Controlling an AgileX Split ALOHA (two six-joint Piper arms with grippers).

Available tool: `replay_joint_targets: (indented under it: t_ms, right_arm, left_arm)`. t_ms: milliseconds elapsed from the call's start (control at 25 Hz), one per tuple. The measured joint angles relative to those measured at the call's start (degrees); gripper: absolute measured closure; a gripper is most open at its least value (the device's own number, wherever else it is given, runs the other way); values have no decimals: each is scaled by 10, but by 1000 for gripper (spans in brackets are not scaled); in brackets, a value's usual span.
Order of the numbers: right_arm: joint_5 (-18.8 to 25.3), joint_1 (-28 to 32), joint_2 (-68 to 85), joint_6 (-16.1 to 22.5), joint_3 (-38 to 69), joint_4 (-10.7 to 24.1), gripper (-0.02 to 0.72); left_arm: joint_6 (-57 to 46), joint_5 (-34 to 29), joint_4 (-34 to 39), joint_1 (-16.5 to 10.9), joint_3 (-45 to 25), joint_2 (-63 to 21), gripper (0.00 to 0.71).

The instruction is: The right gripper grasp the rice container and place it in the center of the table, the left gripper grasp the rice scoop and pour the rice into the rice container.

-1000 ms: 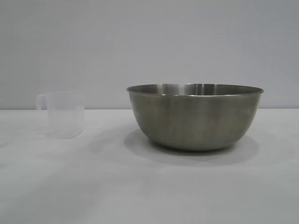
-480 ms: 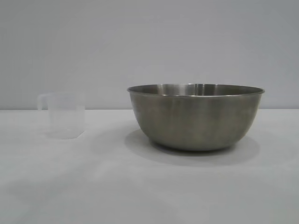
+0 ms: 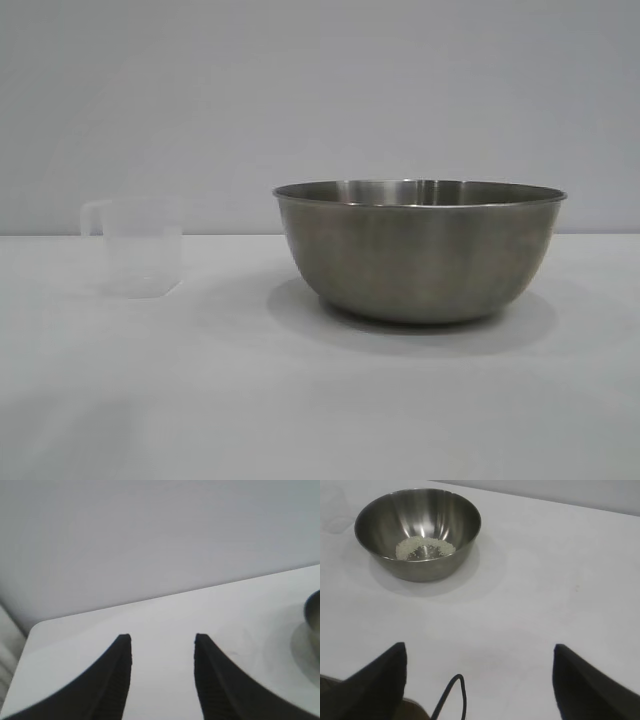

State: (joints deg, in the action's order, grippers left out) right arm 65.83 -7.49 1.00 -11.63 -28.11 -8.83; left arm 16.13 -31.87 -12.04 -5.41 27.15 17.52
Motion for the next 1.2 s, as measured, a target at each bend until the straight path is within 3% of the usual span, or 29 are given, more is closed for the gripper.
replay_joint_targets:
  t_ms: [160,440,1200]
  right_arm:
    - [0,1,0,0,0,0,152]
    - [0,1,0,0,0,0,152]
    - [0,1,0,0,0,0,152]
  left_arm:
    - [-81,-88,74,0,0,-38,452]
    - [-101,-195,99,0,0,-109,452]
    - [-130,-318,101,0,6,-122,452]
